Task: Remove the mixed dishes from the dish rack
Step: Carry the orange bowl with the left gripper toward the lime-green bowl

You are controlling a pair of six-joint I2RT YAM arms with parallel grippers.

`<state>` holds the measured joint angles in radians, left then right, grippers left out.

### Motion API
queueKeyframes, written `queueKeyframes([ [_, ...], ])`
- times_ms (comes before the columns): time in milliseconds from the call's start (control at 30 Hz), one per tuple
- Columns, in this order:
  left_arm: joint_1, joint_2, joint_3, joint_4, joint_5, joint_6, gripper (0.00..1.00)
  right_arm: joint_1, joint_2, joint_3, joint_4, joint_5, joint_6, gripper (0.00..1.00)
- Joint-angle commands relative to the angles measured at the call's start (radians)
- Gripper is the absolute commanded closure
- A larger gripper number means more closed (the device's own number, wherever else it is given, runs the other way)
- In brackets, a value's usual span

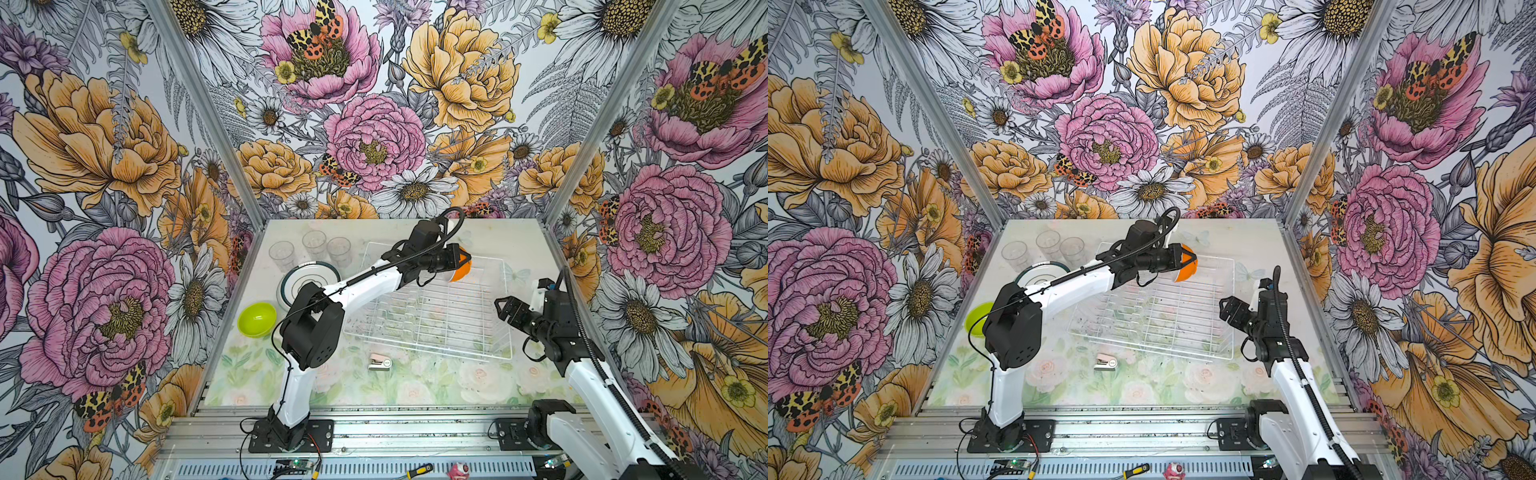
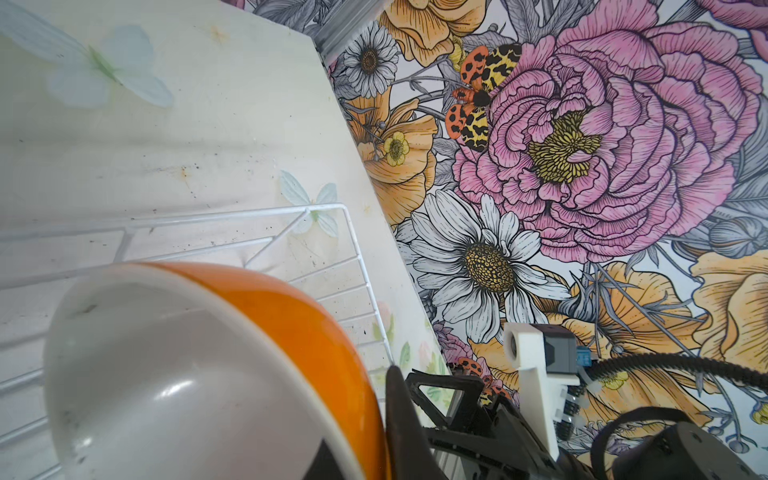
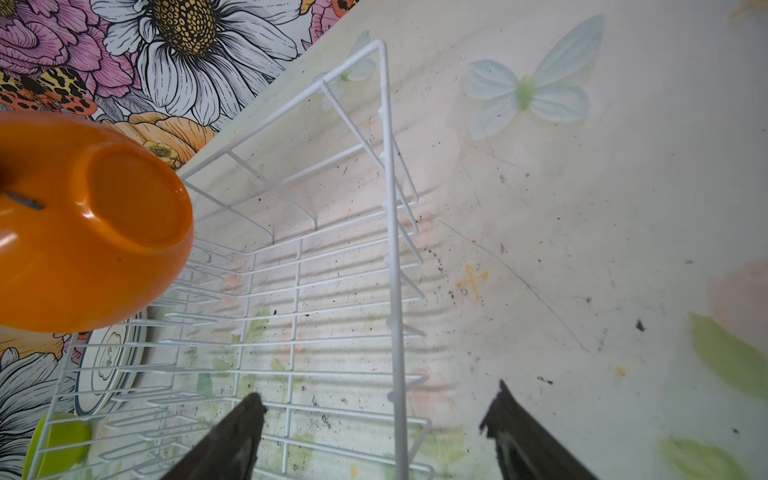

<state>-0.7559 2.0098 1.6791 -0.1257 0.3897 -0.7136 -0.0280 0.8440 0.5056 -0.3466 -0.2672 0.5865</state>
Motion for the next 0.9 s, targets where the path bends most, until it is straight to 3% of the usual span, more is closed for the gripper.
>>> queueKeyframes([
  [0,0.011,-0.086,-0.015,-0.069,-0.055,0.083,1.00,-0.008,-0.003,0.019,0.027,-0.008,0.000,0.14],
  [300,0.056,-0.265,-0.124,-0.159,-0.128,0.141,1.00,-0.012,0.036,0.015,0.027,0.016,-0.010,0.15],
  [433,0.061,-0.366,-0.195,-0.231,-0.183,0.176,1.00,-0.014,0.057,0.017,0.029,0.029,-0.017,0.23],
  [700,0.131,-0.688,-0.417,-0.464,-0.383,0.215,1.00,-0.017,0.106,0.048,0.029,0.047,-0.045,0.54],
  [733,0.150,-0.724,-0.441,-0.492,-0.401,0.216,1.00,-0.017,0.114,0.054,0.030,0.053,-0.047,0.59],
  [800,0.192,-0.808,-0.496,-0.556,-0.444,0.217,1.00,-0.017,0.138,0.070,0.029,0.060,-0.048,0.84],
  [867,0.231,-0.875,-0.537,-0.620,-0.481,0.220,1.00,-0.017,0.162,0.084,0.031,0.067,-0.049,0.92],
])
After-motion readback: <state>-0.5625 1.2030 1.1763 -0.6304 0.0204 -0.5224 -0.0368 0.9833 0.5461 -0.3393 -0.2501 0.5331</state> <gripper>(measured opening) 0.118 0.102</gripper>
